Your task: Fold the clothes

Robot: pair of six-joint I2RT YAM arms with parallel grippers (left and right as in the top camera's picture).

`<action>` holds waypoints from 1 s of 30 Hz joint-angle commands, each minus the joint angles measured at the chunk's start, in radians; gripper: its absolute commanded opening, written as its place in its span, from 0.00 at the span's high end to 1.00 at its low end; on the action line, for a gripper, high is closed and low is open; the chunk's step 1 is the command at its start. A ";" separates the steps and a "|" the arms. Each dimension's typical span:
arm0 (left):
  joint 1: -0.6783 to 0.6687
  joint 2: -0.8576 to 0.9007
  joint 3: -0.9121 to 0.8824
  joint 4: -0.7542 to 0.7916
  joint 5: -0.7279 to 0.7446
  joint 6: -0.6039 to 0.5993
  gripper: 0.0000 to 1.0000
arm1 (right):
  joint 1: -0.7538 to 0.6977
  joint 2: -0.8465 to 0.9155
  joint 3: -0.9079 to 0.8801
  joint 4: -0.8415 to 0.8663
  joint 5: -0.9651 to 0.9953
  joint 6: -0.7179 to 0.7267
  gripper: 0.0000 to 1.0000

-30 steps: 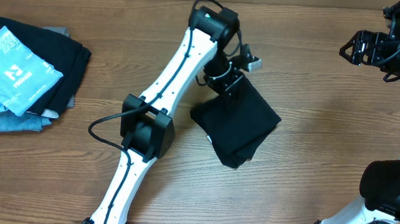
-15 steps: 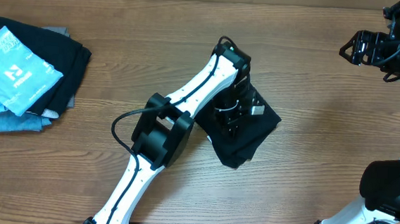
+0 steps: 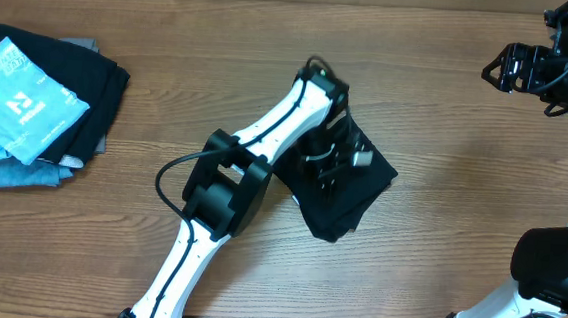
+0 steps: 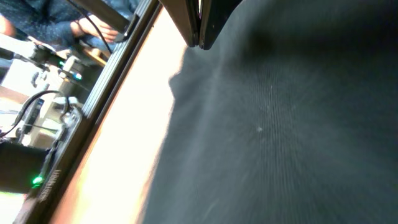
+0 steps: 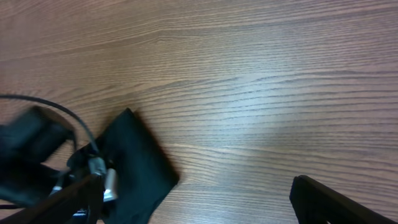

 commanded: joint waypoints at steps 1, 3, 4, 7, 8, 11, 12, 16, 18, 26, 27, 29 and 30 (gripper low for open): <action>0.031 -0.014 0.256 -0.042 -0.030 0.018 0.95 | -0.001 -0.002 0.002 0.002 0.002 0.004 0.00; 0.051 -0.014 0.335 -0.033 -0.104 -0.033 0.96 | -0.001 -0.002 0.002 0.002 0.002 0.004 0.00; 0.062 -0.014 0.341 -0.034 -0.137 -0.051 0.96 | -0.001 -0.002 0.002 0.002 0.002 0.004 0.00; 0.102 -0.012 0.329 -0.053 -0.170 -0.064 0.96 | -0.001 -0.002 0.002 0.002 0.002 0.004 0.00; 0.121 -0.012 0.320 -0.053 -0.170 -0.064 0.96 | -0.001 -0.002 0.002 0.002 0.002 0.004 0.00; 0.180 -0.012 0.285 -0.053 -0.169 -0.059 0.96 | -0.001 -0.002 0.002 0.002 0.002 0.004 0.00; 0.199 -0.012 0.270 -0.053 -0.166 -0.056 0.96 | -0.001 -0.002 0.002 0.002 0.002 0.004 0.00; 0.267 -0.012 0.142 -0.031 -0.034 0.029 0.96 | -0.001 -0.002 0.002 0.002 0.002 0.004 0.00; 0.280 -0.012 0.089 -0.030 0.026 0.097 0.96 | -0.001 -0.002 0.002 0.002 0.002 0.004 0.00; 0.291 -0.014 0.084 -0.054 0.156 0.164 0.96 | -0.001 -0.002 0.002 0.002 0.002 0.004 0.00; 0.293 -0.014 0.094 -0.054 0.156 0.164 0.96 | -0.001 -0.002 0.002 0.002 0.002 0.004 0.00; 0.300 -0.014 0.107 -0.054 0.156 0.164 0.96 | -0.001 -0.002 0.002 0.002 0.002 0.004 0.00; 0.300 -0.014 0.106 -0.054 0.155 0.164 0.96 | -0.001 -0.002 0.002 0.003 0.002 0.004 0.00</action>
